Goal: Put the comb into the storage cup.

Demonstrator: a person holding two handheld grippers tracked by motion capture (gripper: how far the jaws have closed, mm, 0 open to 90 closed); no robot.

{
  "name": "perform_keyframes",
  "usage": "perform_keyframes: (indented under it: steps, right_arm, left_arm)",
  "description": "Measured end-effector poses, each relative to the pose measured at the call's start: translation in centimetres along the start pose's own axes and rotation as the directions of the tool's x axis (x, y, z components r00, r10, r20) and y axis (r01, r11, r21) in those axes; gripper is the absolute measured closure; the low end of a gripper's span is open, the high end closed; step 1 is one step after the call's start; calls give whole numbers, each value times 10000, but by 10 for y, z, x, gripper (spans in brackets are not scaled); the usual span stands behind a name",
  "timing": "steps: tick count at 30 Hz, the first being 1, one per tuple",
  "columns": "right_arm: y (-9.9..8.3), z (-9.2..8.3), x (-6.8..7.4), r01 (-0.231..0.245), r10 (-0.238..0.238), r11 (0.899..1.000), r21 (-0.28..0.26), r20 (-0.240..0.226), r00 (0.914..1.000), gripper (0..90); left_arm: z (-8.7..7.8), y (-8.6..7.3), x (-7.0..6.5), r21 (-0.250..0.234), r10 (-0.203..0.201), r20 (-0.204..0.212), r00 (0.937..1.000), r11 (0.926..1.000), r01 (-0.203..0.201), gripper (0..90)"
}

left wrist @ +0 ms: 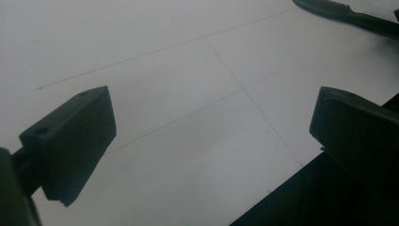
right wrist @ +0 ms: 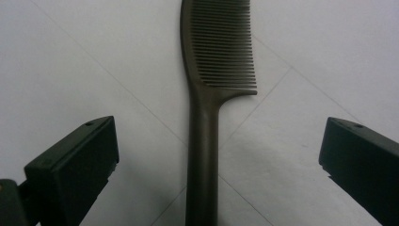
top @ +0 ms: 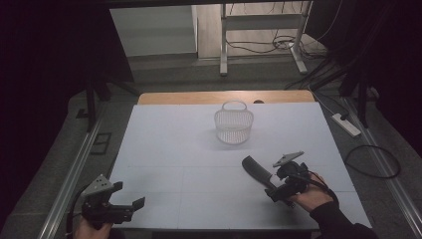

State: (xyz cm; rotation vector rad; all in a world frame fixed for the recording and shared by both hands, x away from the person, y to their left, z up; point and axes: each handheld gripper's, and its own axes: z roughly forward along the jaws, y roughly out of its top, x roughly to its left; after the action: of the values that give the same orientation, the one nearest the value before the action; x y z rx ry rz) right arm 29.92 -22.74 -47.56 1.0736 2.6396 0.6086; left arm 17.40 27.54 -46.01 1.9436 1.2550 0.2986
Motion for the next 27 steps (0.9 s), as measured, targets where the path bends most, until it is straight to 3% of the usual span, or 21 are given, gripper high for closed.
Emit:
perform_keyframes:
  steps: [14,21,27]
  right_arm:
    - [-7,21,1,288,-291,9977,613,43,9996,0]
    - [-12,34,0,333,-298,9878,1521,-247,9993,0]
    - [-12,34,0,200,-163,9891,1462,-265,9995,0]
  left_arm:
    - [0,0,0,1,2,11,10000,10000,-2,15]
    - [0,0,0,8,3,10,10000,10000,-3,15]
    - [0,0,0,20,21,-7,10000,10000,-21,15]
